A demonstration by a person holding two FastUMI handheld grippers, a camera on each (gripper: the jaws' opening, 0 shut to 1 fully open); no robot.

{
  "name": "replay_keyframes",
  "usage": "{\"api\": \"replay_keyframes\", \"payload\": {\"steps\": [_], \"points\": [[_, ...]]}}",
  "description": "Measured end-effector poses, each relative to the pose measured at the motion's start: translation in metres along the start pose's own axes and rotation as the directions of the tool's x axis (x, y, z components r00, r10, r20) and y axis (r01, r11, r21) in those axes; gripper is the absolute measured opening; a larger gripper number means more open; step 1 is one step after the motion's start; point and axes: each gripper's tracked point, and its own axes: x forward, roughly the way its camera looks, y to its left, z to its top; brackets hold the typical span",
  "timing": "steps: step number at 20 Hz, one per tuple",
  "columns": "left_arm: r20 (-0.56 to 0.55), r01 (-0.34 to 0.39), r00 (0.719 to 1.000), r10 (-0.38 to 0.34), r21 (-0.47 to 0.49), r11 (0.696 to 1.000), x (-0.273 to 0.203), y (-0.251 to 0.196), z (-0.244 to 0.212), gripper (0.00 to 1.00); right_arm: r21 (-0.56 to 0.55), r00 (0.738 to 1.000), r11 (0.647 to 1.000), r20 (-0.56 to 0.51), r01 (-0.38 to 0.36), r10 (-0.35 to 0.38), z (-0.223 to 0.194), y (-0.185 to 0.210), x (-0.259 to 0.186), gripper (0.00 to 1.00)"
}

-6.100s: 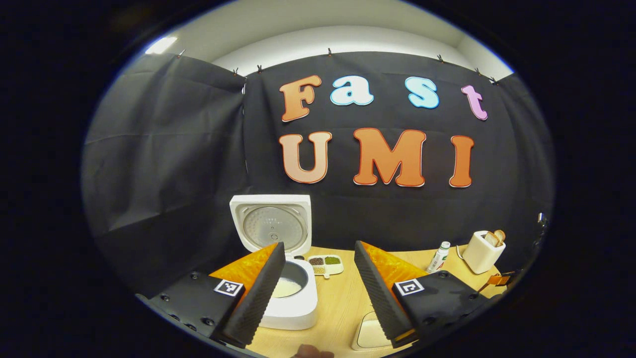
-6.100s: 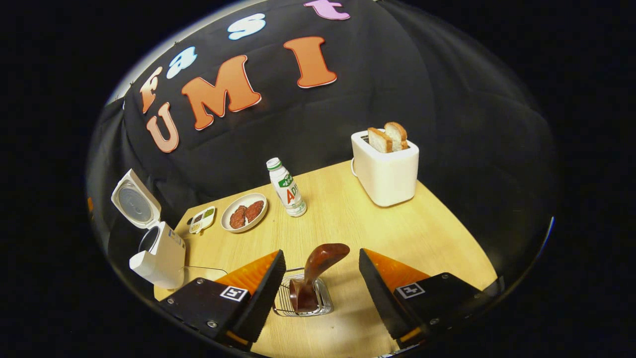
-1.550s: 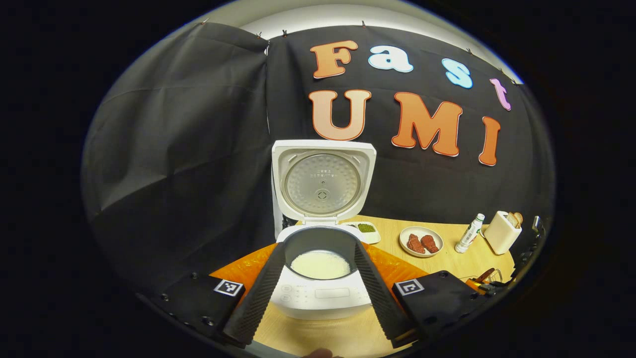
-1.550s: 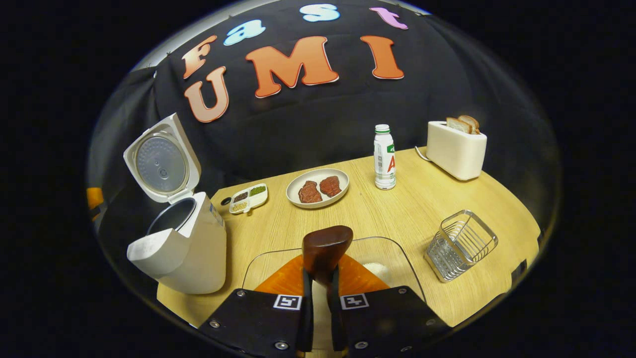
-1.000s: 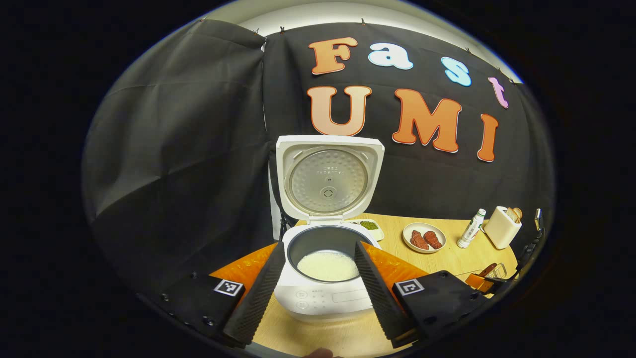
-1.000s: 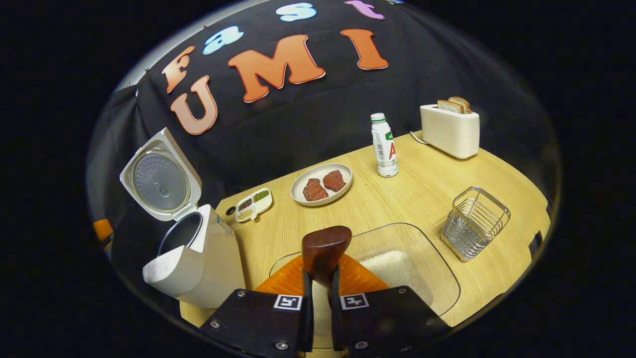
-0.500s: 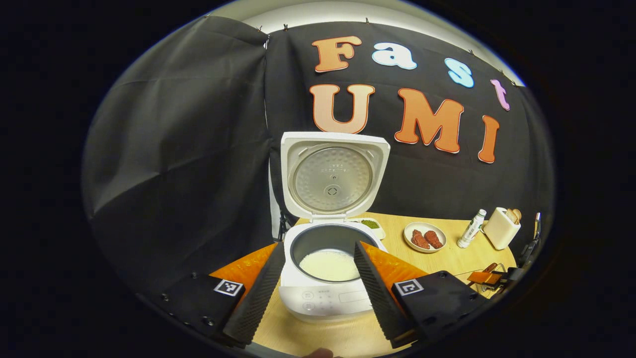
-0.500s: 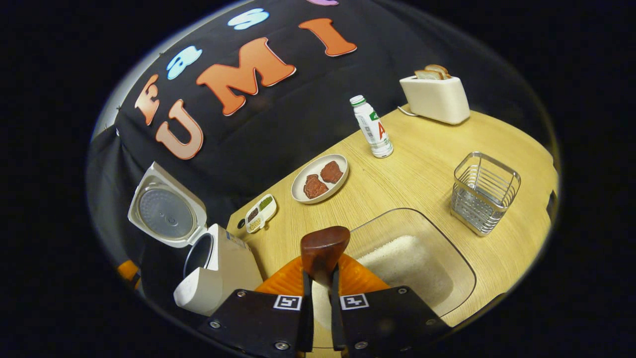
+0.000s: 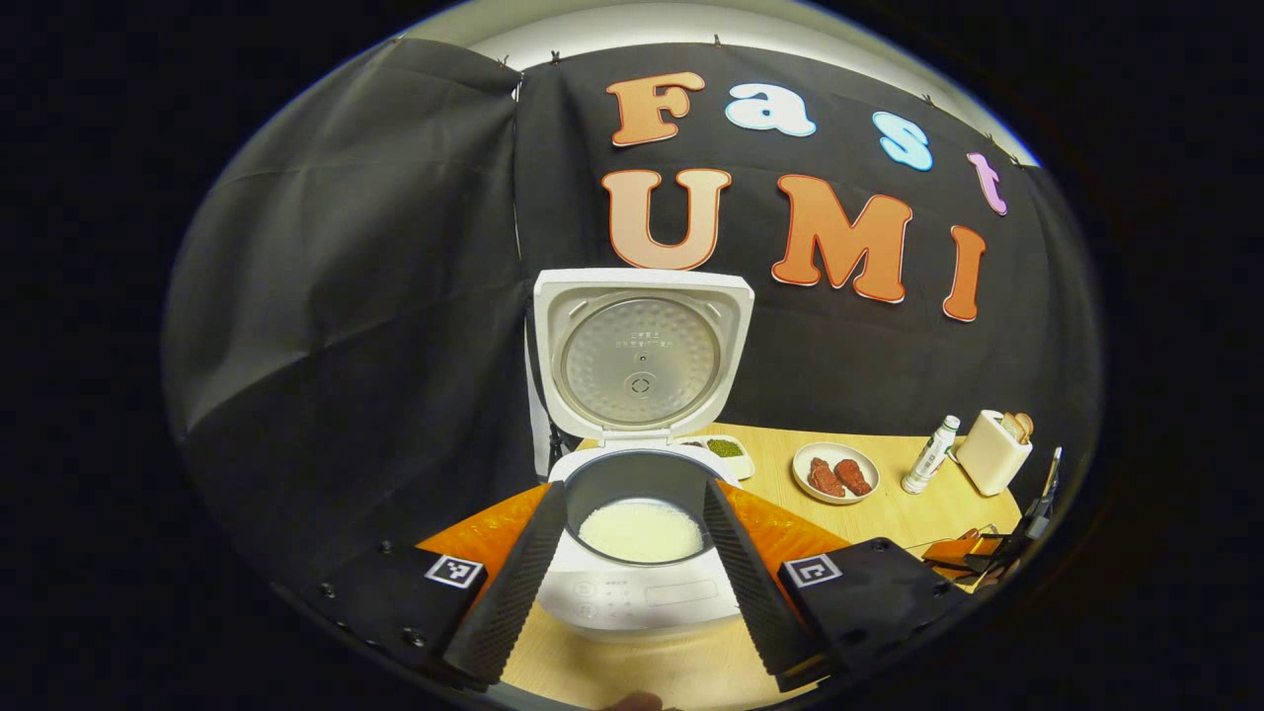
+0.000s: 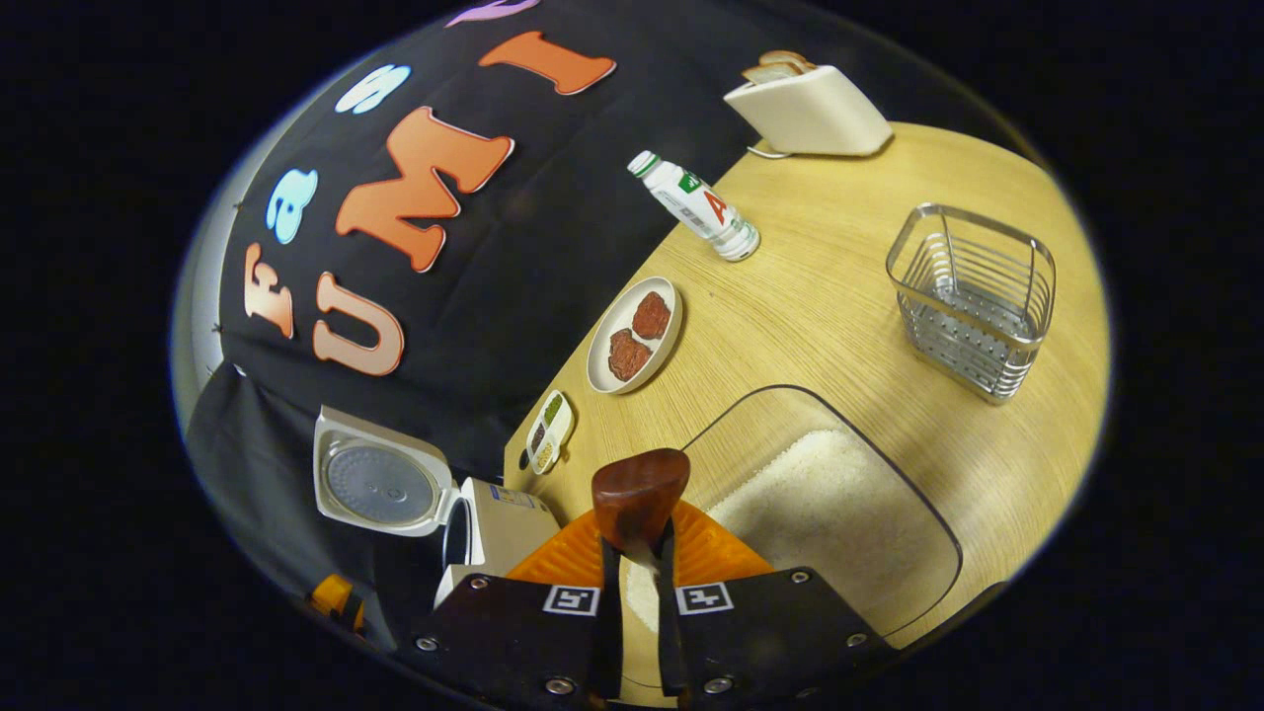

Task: Close the left gripper, press the button to open the rice cooker; take a wooden spoon from the chopstick holder with the right hand, scoop a spoonful of rice and pour it into the rice cooker, then put the wooden spoon back into the chopstick holder.

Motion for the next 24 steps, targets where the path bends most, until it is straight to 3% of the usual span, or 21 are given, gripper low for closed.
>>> {"api": "replay_keyframes", "payload": {"steps": [11,18,24], "points": [[0.019,-0.004,1.0,0.004,-0.007,1.0,-0.008,-0.034,0.009,0.95,0.221,0.987,0.965,-0.047,-0.142,0.156,0.027,-0.009,-0.019,0.14],[0.045,-0.009,0.999,0.01,-0.021,1.0,-0.013,-0.052,0.015,0.95,0.328,0.972,0.919,-0.011,-0.219,0.235,0.066,-0.001,-0.032,0.14],[0.07,-0.017,0.997,0.02,-0.037,0.999,-0.018,-0.059,0.019,0.95,0.424,0.95,0.86,0.005,-0.285,0.312,0.082,0.016,-0.043,0.14]]}}
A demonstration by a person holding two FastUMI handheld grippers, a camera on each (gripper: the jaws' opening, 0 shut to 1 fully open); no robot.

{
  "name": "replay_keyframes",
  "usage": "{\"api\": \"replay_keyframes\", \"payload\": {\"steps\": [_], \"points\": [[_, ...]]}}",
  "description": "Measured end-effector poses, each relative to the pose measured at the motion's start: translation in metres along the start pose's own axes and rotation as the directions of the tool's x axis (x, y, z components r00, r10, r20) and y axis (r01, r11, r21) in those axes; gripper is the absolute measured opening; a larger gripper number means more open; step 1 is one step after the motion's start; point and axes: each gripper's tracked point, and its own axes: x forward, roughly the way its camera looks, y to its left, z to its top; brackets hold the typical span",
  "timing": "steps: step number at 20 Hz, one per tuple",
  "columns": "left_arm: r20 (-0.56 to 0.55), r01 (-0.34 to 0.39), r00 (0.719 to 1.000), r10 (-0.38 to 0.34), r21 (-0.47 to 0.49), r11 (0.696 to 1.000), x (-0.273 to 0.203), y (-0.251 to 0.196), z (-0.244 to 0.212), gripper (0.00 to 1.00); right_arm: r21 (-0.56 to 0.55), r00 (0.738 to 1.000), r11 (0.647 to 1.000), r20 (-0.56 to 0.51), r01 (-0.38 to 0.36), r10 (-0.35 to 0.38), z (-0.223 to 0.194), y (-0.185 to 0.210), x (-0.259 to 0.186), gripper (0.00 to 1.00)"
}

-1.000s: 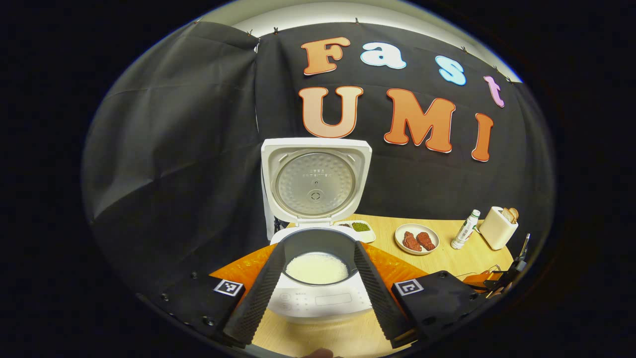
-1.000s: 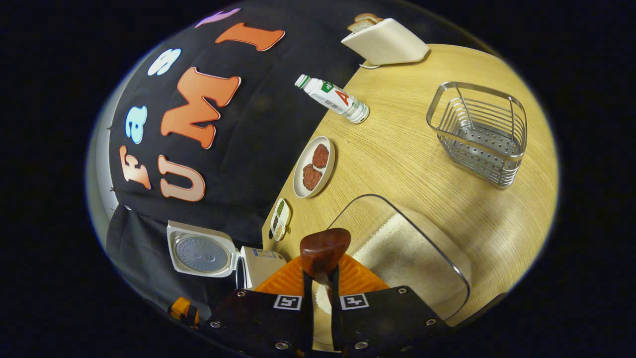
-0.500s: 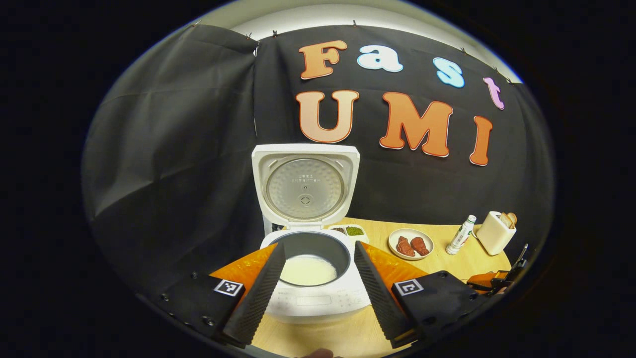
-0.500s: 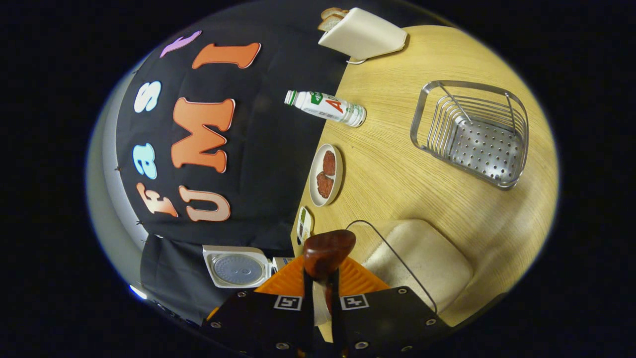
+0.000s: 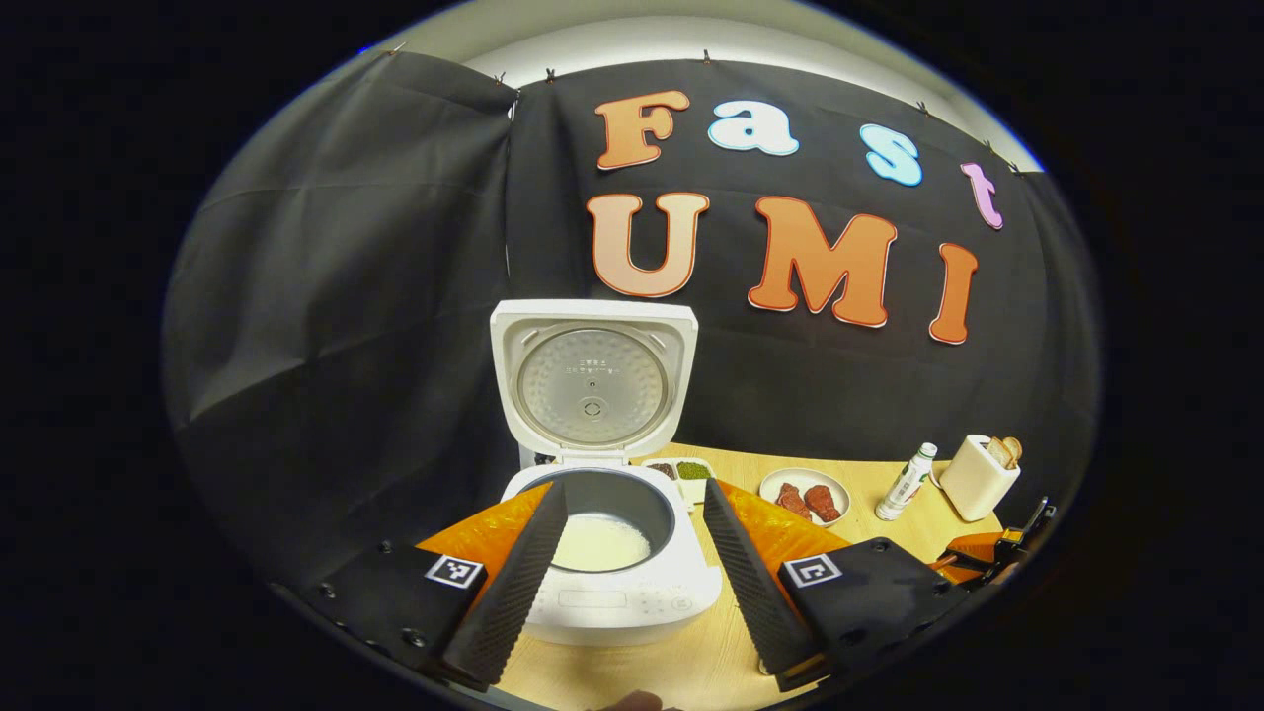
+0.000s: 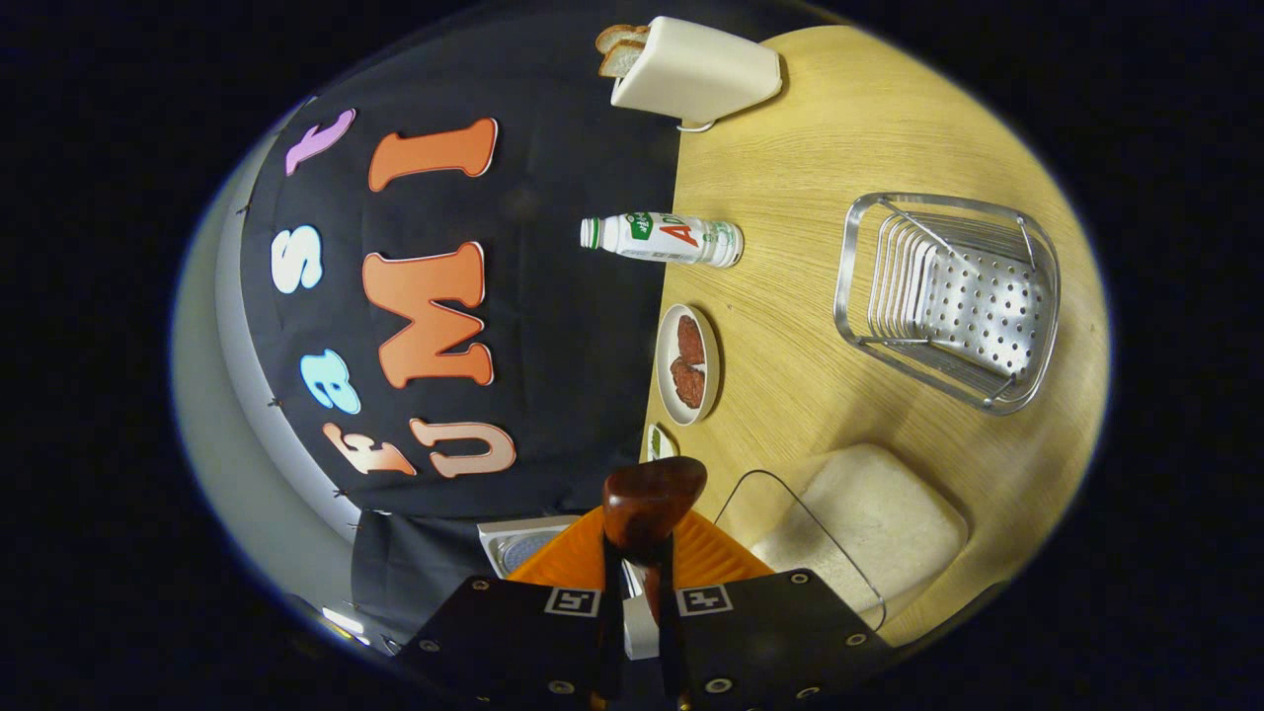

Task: Close the left gripper, press the button to open the rice cooker; take a wooden spoon from the chopstick holder with the right hand, scoop a spoonful of rice and pour it into the rice cooker, then put the wooden spoon back into the chopstick holder.

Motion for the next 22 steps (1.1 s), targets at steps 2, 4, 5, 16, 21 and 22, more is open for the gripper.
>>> {"api": "replay_keyframes", "payload": {"steps": [2,4,5,16,21,22], "points": [[0.006,-0.01,1.0,0.01,-0.005,1.0,-0.004,0.004,0.001,0.95,0.016,1.0,1.0,-0.011,-0.023,0.023,-0.002,0.013,0.002,0.13],[0.009,-0.024,1.0,0.024,-0.017,1.0,-0.006,0.009,-0.001,0.95,0.023,0.998,0.998,-0.031,-0.051,0.051,-0.009,0.029,0.006,0.13],[0.009,-0.033,0.999,0.033,-0.024,0.999,-0.009,0.013,-0.002,0.95,0.025,0.997,0.998,-0.043,-0.066,0.067,-0.015,0.038,0.011,0.13],[0.016,-0.175,0.984,0.177,-0.087,0.981,-0.026,0.089,-0.011,0.95,0.012,0.976,0.993,-0.184,-0.118,0.118,-0.085,0.1,0.072,0.13],[0.052,-0.232,0.971,0.235,-0.068,0.97,-0.034,0.121,-0.007,0.95,0.0,0.967,0.994,-0.23,-0.109,0.106,-0.123,0.118,0.11,0.14],[0.064,-0.239,0.968,0.242,-0.059,0.969,-0.036,0.126,-0.005,0.94,-0.006,0.965,0.994,-0.238,-0.112,0.107,-0.129,0.123,0.115,0.14]]}}
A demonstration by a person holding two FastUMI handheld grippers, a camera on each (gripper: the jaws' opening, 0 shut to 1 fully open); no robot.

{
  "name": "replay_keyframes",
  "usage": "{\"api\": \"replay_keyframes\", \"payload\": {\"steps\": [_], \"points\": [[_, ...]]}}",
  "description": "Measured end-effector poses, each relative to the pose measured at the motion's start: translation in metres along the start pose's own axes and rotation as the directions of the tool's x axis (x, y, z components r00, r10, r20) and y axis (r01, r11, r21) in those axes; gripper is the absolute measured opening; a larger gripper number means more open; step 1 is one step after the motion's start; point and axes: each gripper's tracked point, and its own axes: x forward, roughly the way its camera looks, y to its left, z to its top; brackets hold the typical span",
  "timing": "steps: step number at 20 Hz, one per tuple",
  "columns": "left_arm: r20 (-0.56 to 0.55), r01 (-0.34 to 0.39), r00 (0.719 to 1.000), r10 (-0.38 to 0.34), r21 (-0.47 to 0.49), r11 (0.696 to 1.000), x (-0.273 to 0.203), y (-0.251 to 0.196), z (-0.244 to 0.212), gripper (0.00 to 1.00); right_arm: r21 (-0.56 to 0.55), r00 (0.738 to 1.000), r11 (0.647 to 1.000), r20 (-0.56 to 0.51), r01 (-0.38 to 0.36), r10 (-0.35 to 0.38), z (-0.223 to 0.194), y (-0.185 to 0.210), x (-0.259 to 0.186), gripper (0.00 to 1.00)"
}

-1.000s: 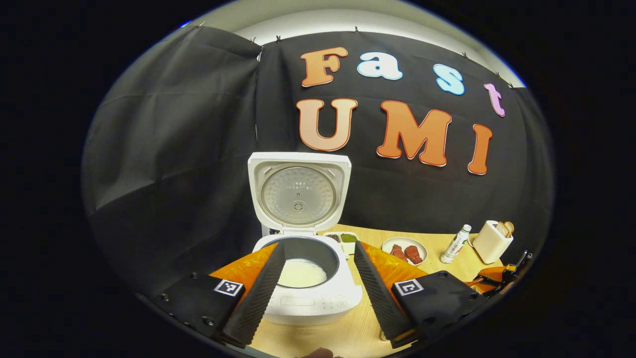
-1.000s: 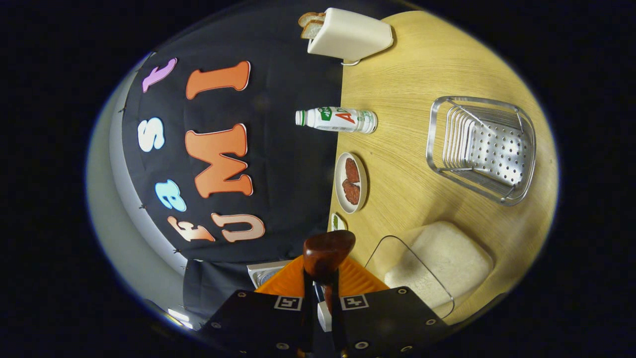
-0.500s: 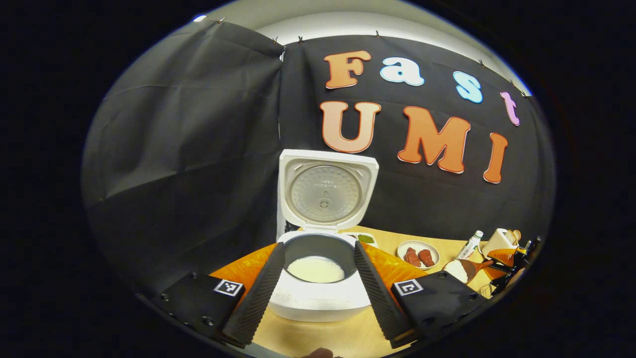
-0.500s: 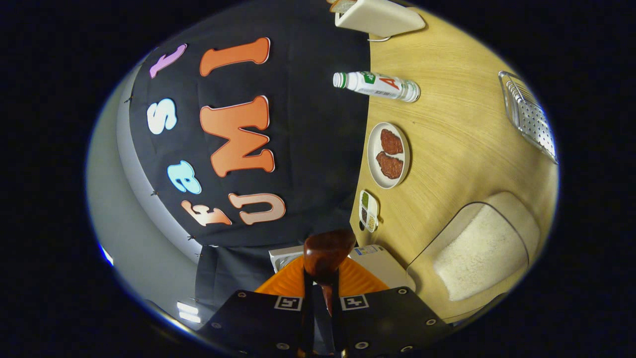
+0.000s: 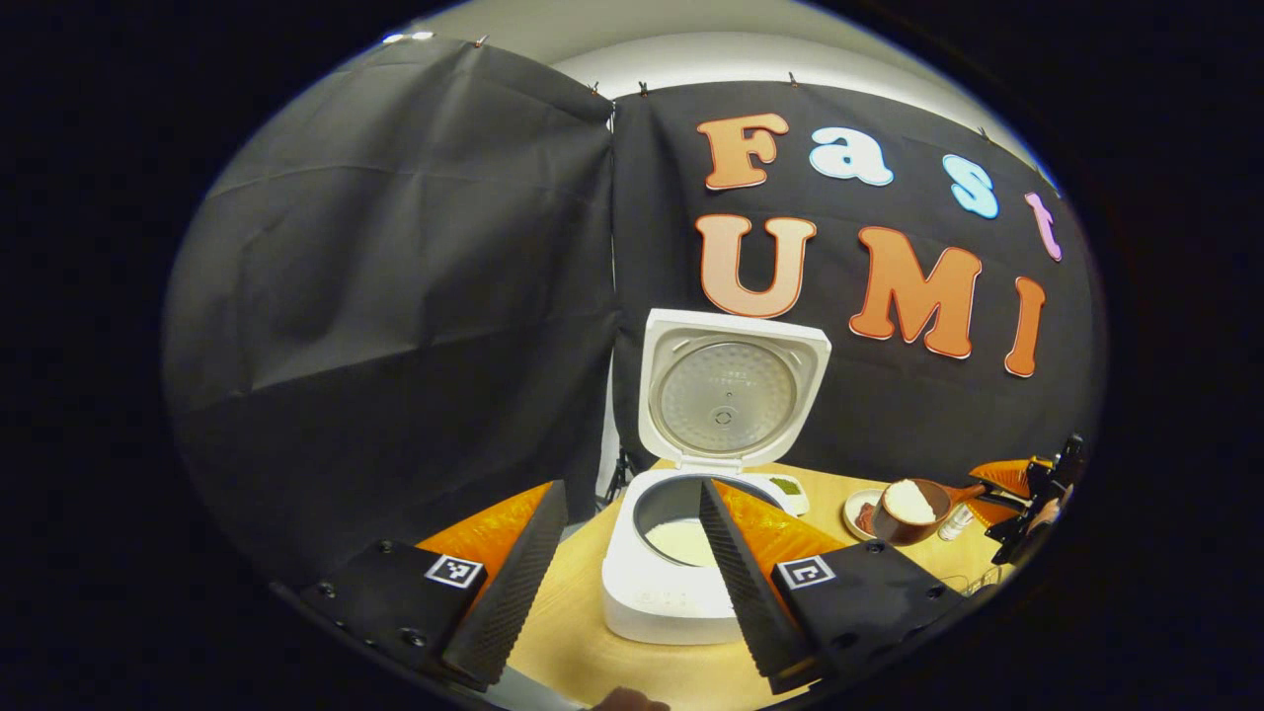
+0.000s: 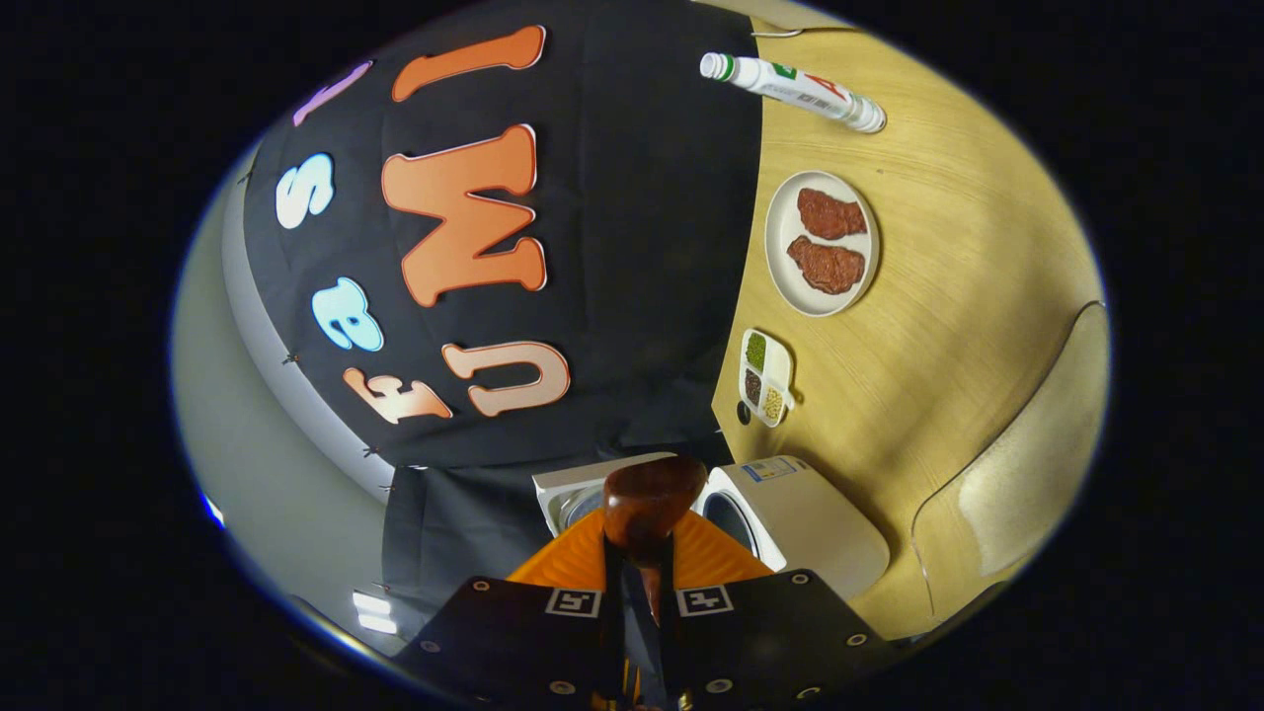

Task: Close the left gripper, press the button to open the rice cooker; take a wooden spoon from the chopstick holder with the right hand, scoop a spoonful of rice and pour it into the rice cooker, then put the wooden spoon back into the chopstick holder.

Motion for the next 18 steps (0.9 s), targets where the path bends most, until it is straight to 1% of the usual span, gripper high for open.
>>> {"api": "replay_keyframes", "payload": {"steps": [4,7,9,10,13,14,16,17,18], "points": [[0.024,-0.021,1.0,0.021,0.029,0.999,0.003,0.012,0.006,0.93,-0.027,1.0,1.0,-0.027,-0.011,0.01,-0.018,0.018,0.037,0.13],[0.014,-0.04,0.999,0.039,0.022,0.999,0.006,0.021,0.0,0.94,-0.046,0.999,0.999,-0.035,0.0,-0.002,-0.031,0.026,0.063,0.14],[0.016,-0.067,0.998,0.067,0.03,0.997,0.009,0.047,0.0,0.93,-0.086,0.999,0.996,-0.03,0.016,-0.019,-0.035,0.031,0.081,0.13],[0.014,-0.073,0.997,0.073,0.04,0.997,0.007,0.051,-0.002,0.94,-0.119,0.999,0.992,-0.024,0.027,-0.03,-0.037,0.033,0.09,0.13],[0.006,-0.079,0.997,0.078,0.055,0.995,0.006,0.06,-0.007,0.94,-0.217,0.998,0.974,0.0,0.066,-0.067,-0.044,0.036,0.11,0.13],[0.001,-0.082,0.997,0.082,0.053,0.995,0.008,0.064,-0.009,0.93,-0.25,0.997,0.965,0.009,0.08,-0.081,-0.045,0.037,0.117,0.13],[-0.011,-0.09,0.996,0.091,0.035,0.995,0.012,0.072,-0.011,0.94,-0.311,0.995,0.945,0.026,0.1,-0.097,-0.047,0.04,0.126,0.13],[-0.018,-0.091,0.996,0.091,0.028,0.995,0.013,0.074,-0.012,0.93,-0.341,0.994,0.934,0.033,0.105,-0.1,-0.048,0.042,0.13,0.13],[-0.021,-0.091,0.996,0.091,0.025,0.996,0.013,0.076,-0.014,0.94,-0.37,0.993,0.921,0.043,0.117,-0.109,-0.048,0.043,0.134,0.13]]}}
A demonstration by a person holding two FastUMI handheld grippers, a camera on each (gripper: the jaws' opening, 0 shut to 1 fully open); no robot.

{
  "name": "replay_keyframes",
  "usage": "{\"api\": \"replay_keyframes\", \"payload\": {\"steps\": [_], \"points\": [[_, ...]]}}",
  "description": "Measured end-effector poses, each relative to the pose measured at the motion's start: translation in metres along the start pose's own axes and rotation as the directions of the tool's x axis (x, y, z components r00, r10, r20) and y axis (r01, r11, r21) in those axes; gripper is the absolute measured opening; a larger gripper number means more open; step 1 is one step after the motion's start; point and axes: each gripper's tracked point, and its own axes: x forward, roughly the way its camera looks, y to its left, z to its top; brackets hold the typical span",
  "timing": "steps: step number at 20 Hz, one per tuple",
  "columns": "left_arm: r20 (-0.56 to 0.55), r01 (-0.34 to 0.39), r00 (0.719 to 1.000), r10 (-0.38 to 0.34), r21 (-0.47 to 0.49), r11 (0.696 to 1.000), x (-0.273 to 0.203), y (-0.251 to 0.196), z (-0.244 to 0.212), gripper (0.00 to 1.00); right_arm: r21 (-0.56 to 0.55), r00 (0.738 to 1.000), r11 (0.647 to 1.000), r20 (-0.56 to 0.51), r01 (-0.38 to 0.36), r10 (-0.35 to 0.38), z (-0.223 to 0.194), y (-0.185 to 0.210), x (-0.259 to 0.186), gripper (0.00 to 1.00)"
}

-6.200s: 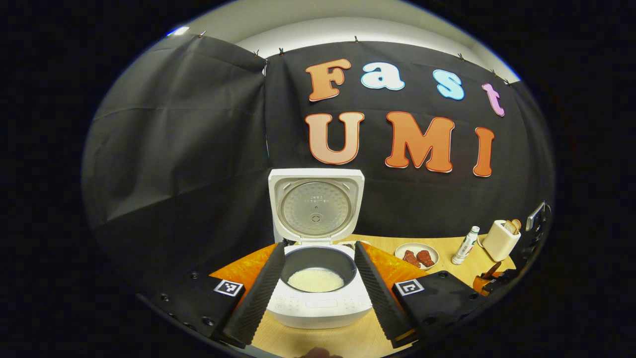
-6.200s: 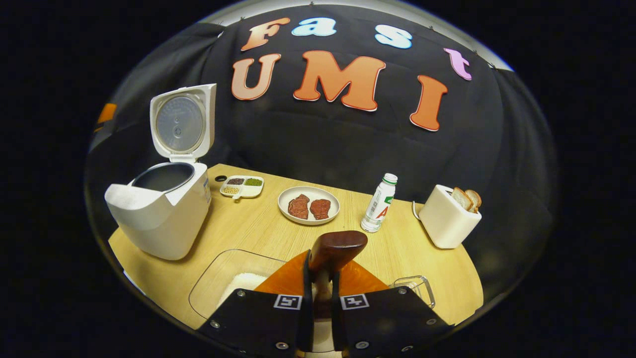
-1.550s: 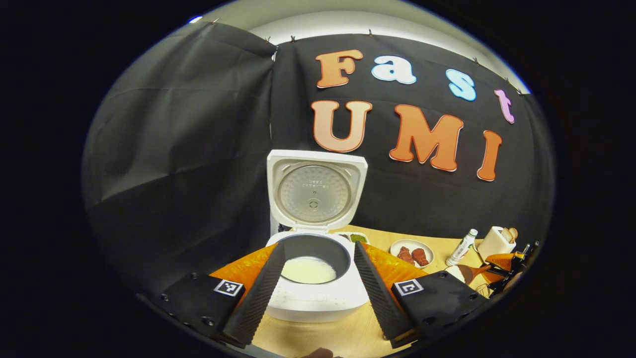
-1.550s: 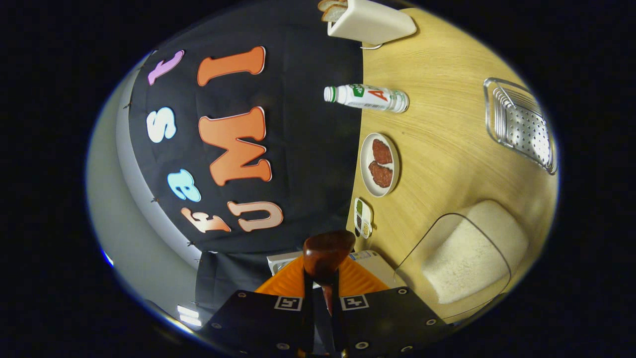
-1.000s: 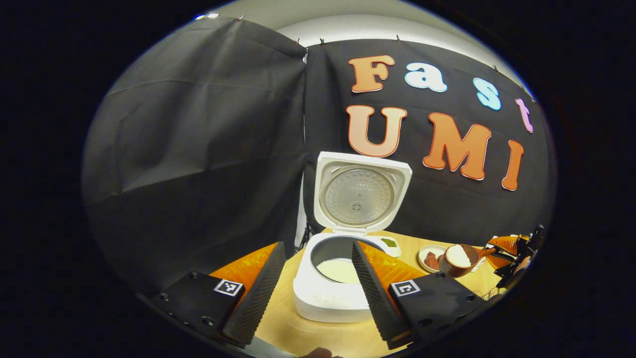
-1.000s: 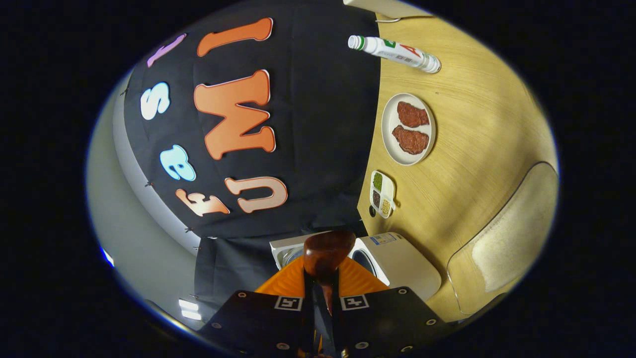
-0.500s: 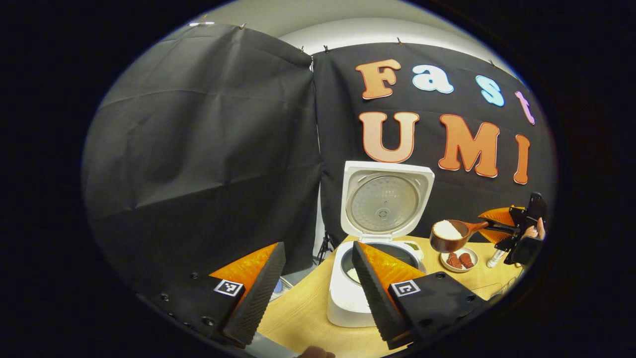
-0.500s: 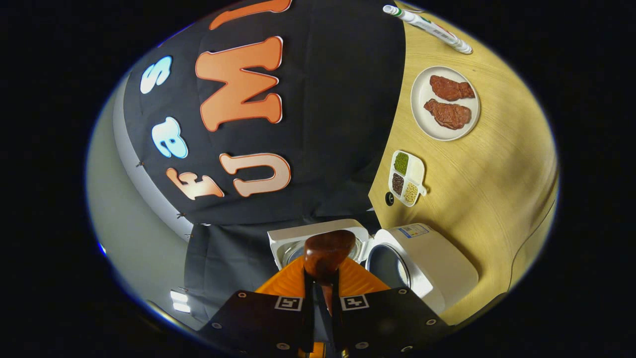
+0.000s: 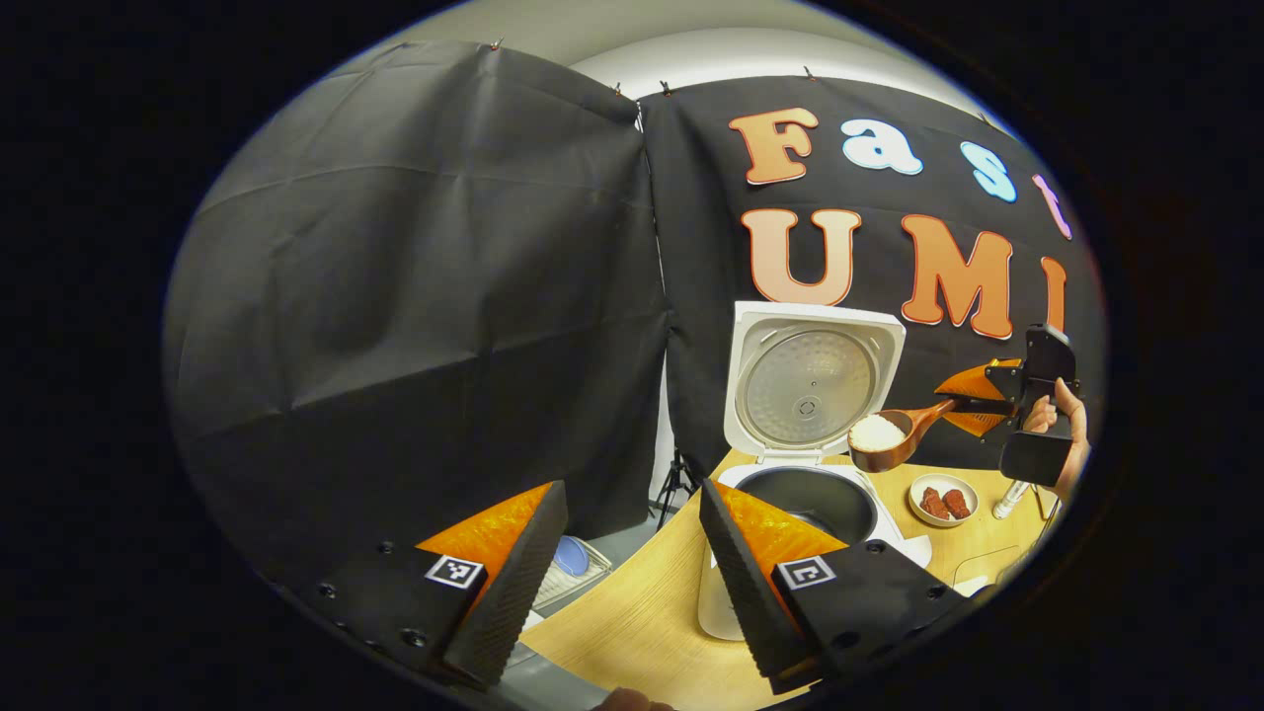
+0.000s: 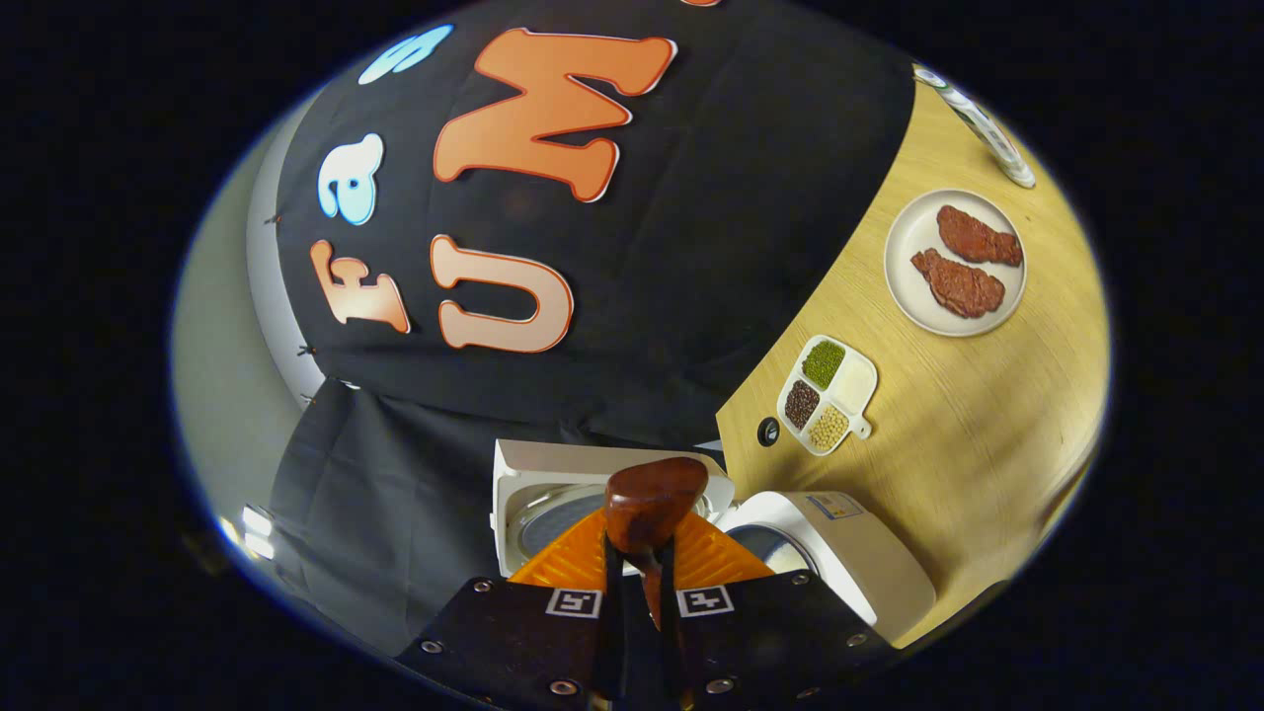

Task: Close the left gripper, press the button to open the rice cooker; take a wooden spoon from the chopstick holder with the right hand, scoop a spoonful of rice and pour it into the rice cooker, then put the wooden spoon back into the chopstick holder.

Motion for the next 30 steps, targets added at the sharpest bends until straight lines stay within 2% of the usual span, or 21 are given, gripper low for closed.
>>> {"api": "replay_keyframes", "payload": {"steps": [8,14,22,30], "points": [[-0.016,0.021,1.0,-0.021,-0.001,1.0,0.011,0.006,-0.004,0.93,-0.226,0.997,0.971,0.035,0.074,-0.068,-0.009,0.002,0.014,0.13],[-0.035,0.029,0.999,-0.029,-0.018,0.999,0.016,0.01,-0.011,0.94,-0.322,0.995,0.942,0.063,0.094,-0.078,-0.012,0.007,0.018,0.13],[-0.054,0.048,0.997,-0.049,-0.023,0.999,0.019,0.008,-0.018,0.93,-0.488,0.993,0.866,0.096,0.106,-0.068,-0.014,0.021,0.018,0.13],[-0.063,0.065,0.996,-0.066,-0.014,0.998,0.015,0.005,-0.02,0.94,-0.579,0.993,0.811,0.118,0.088,-0.024,-0.01,0.045,0.02,0.13]]}}
